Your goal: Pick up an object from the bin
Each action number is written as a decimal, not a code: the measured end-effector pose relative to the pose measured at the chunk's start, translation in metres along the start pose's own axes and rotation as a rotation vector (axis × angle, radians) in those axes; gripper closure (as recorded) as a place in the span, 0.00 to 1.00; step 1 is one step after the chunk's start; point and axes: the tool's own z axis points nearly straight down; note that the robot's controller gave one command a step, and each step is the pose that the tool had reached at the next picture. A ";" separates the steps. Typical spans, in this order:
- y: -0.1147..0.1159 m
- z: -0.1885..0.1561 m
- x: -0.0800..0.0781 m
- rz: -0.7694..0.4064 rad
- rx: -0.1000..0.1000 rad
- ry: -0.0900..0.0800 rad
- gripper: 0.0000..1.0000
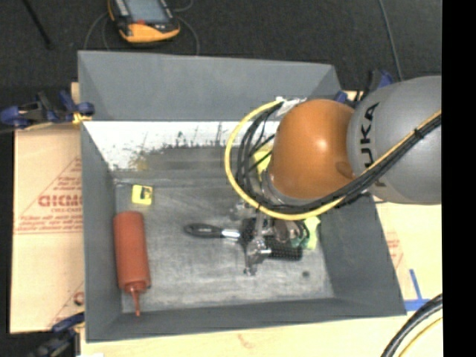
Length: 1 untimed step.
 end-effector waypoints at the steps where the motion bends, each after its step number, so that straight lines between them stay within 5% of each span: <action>1: -0.011 0.054 -0.015 -0.026 0.003 -0.004 0.00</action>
Offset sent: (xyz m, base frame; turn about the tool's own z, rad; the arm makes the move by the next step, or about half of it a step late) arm 0.0772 -0.0183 -0.1068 -0.1951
